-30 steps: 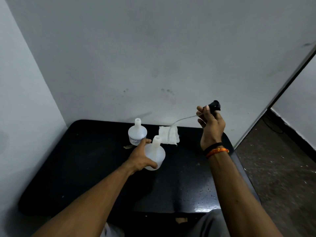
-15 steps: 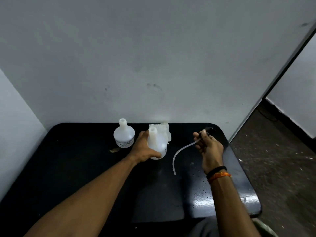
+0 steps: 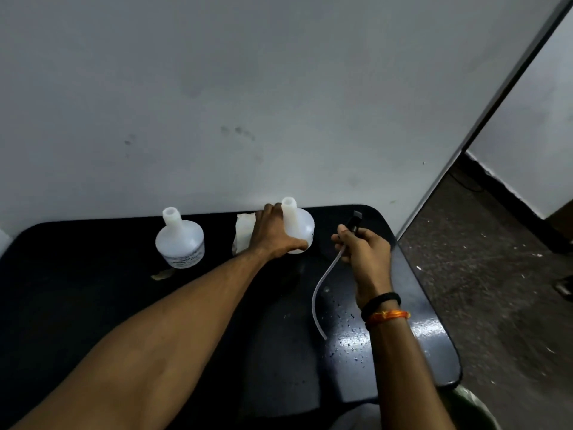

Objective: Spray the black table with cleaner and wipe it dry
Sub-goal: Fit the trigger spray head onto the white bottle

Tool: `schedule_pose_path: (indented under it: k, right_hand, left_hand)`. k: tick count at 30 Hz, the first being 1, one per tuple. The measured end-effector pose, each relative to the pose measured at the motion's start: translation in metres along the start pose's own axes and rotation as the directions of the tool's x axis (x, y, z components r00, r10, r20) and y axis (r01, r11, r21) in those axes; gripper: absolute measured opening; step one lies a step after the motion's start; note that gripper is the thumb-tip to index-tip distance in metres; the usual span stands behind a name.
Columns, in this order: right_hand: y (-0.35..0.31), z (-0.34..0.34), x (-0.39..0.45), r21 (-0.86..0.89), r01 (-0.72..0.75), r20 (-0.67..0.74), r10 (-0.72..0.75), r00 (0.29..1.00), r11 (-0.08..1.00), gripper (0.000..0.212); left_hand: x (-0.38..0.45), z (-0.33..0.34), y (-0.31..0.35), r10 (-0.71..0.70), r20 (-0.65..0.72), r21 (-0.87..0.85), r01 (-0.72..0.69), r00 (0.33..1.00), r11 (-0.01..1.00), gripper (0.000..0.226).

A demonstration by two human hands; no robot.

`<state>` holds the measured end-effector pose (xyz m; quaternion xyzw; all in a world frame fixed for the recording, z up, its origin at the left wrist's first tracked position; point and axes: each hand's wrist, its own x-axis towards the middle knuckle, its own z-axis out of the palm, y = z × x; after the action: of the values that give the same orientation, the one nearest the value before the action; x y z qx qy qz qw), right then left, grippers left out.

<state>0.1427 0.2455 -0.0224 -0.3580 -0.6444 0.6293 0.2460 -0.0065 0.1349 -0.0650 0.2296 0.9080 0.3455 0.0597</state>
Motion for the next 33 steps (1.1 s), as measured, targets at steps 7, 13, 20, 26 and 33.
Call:
schedule_pose_path:
  k: [7, 13, 20, 26, 33]
  right_hand:
    - [0.004, -0.004, 0.003, -0.107, 0.027, 0.025, -0.025, 0.999, 0.994, 0.042]
    - [0.001, 0.001, -0.001, -0.116, 0.03, 0.066, -0.022, 0.998, 0.993, 0.036]
    - [-0.005, 0.013, -0.01, -0.078, 0.015, 0.107, -0.006, 0.994, 0.997, 0.039]
    - [-0.014, 0.035, -0.03, -0.009, -0.003, 0.242, 0.005, 0.97, 1.0, 0.02]
    - [-0.016, 0.06, -0.052, 0.008, 0.077, 0.424, -0.074, 0.903, 0.997, 0.03]
  left_hand:
    - [0.023, 0.037, 0.0, -0.02, 0.0, 0.034, 0.02, 1.0, 0.999, 0.103]
    - [0.033, 0.038, 0.001, -0.058, -0.019, 0.062, 0.059, 0.998, 0.996, 0.114]
    - [-0.01, 0.016, -0.032, 0.022, -0.127, -0.033, -0.026, 0.992, 0.999, 0.1]
    - [-0.069, -0.016, -0.086, 0.049, -0.167, -0.011, -0.051, 0.985, 0.999, 0.066]
    - [-0.094, -0.067, -0.139, -0.157, -0.322, 0.017, 0.171, 0.934, 0.985, 0.036]
